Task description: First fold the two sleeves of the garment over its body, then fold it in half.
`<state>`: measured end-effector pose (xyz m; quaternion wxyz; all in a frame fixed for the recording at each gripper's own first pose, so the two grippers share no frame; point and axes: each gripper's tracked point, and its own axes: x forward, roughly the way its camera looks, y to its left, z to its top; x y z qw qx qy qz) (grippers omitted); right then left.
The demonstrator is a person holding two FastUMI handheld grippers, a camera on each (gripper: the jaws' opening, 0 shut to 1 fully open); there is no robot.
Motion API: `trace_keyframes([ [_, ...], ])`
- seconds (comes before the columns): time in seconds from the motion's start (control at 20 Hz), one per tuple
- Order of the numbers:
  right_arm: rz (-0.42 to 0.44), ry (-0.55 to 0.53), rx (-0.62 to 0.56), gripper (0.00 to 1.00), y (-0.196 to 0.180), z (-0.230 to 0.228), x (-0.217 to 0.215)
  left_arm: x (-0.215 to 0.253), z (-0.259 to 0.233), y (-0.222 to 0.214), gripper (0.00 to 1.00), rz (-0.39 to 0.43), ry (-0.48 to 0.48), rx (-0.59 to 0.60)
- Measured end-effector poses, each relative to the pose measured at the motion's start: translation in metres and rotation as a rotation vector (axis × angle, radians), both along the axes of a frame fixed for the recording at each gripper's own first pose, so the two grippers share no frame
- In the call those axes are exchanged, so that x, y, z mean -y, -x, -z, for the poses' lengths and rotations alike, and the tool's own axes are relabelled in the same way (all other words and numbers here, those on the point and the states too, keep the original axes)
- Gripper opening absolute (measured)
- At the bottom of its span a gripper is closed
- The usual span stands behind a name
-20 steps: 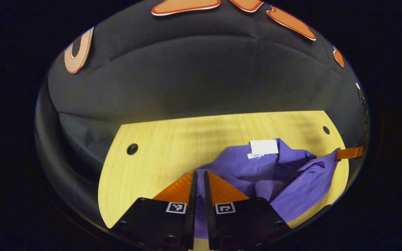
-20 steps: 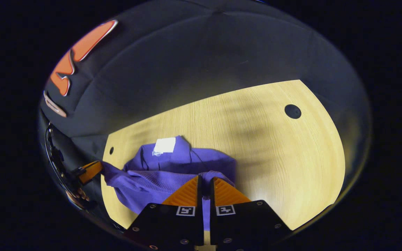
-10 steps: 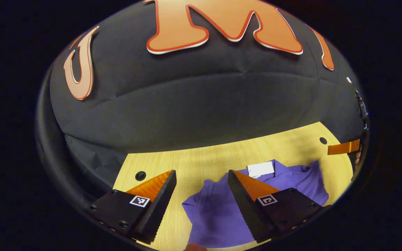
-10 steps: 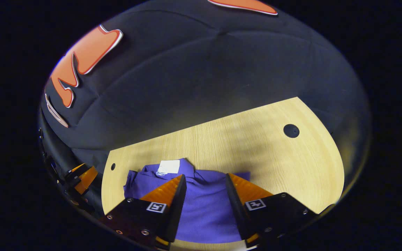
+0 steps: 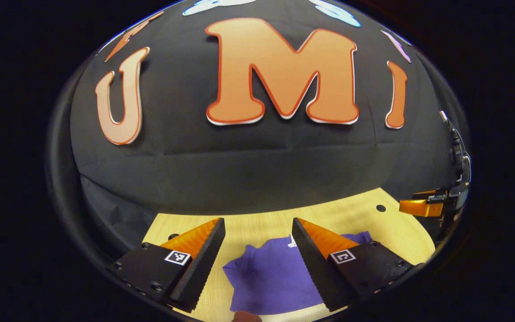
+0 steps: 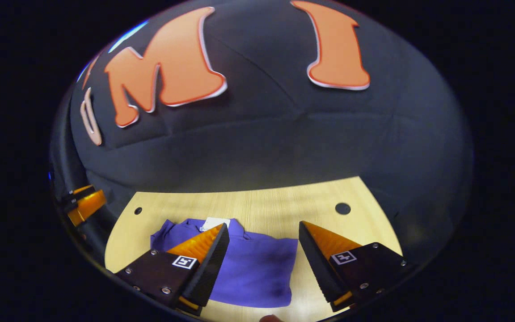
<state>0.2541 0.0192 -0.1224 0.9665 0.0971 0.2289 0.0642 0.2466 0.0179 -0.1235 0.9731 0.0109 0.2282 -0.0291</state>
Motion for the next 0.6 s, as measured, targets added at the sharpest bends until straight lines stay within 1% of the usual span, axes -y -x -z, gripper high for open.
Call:
trace_keyframes([
  [0.2, 0.008, 0.021, 0.114, 0.94, 0.029, -0.043, -0.015, -0.010, -0.042, 0.034, 0.98, -0.018, 0.039, 0.113],
  [0.35, -0.006, 0.016, 0.191, 0.94, 0.050, -0.069, -0.033, -0.017, -0.070, 0.058, 0.98, -0.023, 0.098, 0.200],
  [0.45, -0.010, 0.021, 0.239, 0.94, 0.063, -0.084, -0.042, -0.027, -0.084, 0.074, 0.97, -0.034, 0.098, 0.249],
  [0.55, -0.030, 0.025, 0.299, 0.95, 0.074, -0.099, -0.054, -0.025, -0.102, 0.097, 0.98, -0.051, 0.070, 0.283],
  [0.6, -0.041, 0.030, 0.330, 0.95, 0.080, -0.106, -0.060, -0.023, -0.102, 0.108, 0.98, -0.040, 0.062, 0.298],
])
